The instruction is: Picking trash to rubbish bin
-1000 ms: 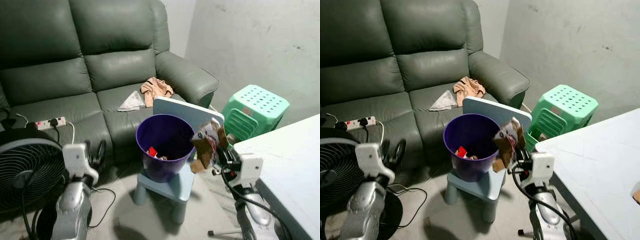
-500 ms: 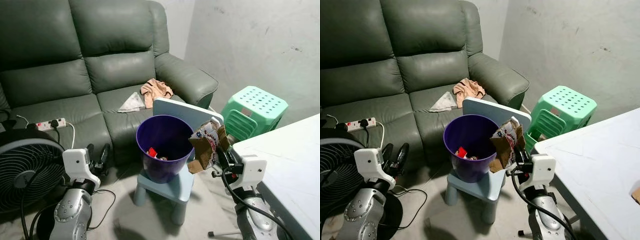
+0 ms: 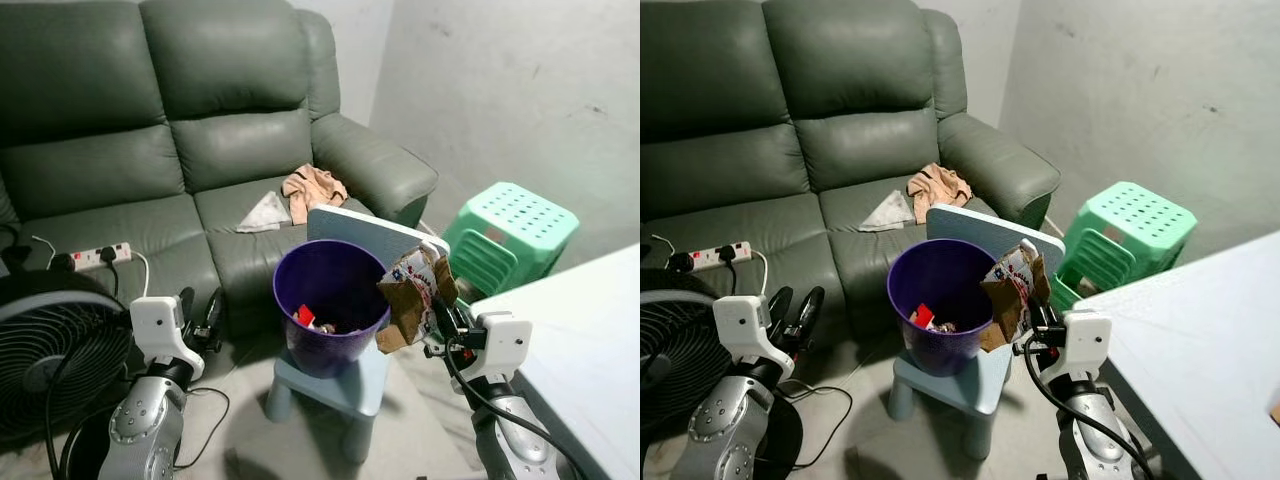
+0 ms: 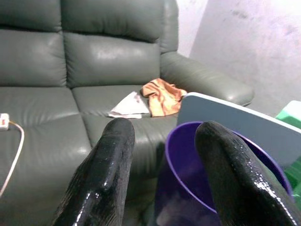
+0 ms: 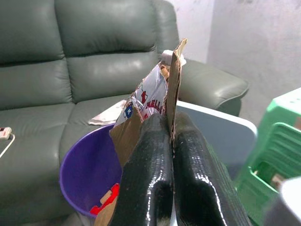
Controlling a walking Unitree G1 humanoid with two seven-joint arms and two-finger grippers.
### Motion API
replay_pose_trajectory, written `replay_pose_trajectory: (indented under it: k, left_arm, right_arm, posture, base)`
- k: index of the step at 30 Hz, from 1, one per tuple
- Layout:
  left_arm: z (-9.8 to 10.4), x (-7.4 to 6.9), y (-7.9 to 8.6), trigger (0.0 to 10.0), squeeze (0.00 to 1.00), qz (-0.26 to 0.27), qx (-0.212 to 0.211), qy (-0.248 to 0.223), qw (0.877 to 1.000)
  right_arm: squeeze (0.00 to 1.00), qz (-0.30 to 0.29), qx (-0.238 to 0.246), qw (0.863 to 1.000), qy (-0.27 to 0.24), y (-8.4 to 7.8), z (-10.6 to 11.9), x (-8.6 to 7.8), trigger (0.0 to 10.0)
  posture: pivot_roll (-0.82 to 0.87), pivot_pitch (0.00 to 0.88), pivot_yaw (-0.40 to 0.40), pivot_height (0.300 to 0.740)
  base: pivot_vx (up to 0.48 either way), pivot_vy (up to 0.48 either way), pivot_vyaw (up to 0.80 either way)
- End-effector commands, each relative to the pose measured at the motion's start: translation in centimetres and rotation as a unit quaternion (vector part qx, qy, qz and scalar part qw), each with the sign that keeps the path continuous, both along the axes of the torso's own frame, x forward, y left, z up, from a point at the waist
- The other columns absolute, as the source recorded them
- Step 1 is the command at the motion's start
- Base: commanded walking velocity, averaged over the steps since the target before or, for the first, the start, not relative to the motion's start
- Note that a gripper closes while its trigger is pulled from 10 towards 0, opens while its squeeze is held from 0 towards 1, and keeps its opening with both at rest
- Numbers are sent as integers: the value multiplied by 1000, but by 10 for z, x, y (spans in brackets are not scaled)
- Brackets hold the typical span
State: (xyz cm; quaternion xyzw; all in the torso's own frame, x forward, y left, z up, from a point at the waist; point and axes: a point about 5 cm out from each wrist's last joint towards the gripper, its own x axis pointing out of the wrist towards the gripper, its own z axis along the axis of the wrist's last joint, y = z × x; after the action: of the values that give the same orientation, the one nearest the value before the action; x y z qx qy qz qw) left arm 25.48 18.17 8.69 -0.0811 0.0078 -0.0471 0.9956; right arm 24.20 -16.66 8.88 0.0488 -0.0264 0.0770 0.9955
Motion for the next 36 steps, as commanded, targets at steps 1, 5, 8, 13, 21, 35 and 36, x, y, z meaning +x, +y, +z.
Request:
replay_pose_trajectory:
  k: [1,5,8,13,21,35,36]
  left_arm:
    - [3,0,-2,10000,0,-6,3,-3,1000]
    - [5,0,-3,10000,0,-8,2,-6,1000]
    - [6,0,-4,10000,0,-9,0,-6,1000]
    - [6,0,-4,10000,0,-9,3,-7,1000]
    - [6,-1,-7,10000,0,-5,15,-9,1000]
    - [4,-17,-22,10000,0,-82,60,-23,995]
    - [4,-19,-23,10000,0,-85,62,-24,994]
  right_arm:
    - [0,3,1,1000,-12,-1,8,1,10000]
    - [0,4,2,1000,-12,-1,8,0,10000]
    - [0,6,2,1000,-11,-1,8,1,10000]
    - [0,10,0,1000,-10,-1,7,0,10000]
    - [0,22,-7,1000,-5,0,6,0,10000]
    - [0,118,-87,989,16,0,4,21,10000]
    - [0,124,-89,988,18,0,4,24,10000]
  posture:
    - [-7,0,-60,740]
    - [-6,0,-60,740]
    - [-5,0,-61,740]
    - [-4,0,-61,740]
    - [-1,0,-64,740]
    - [26,0,-103,740]
    - [28,0,-103,740]
  base:
    - [345,0,0]
    - [347,0,0]
    - [346,0,0]
    - [346,0,0]
    - [42,0,0]
    - [0,0,0]
    - [0,0,0]
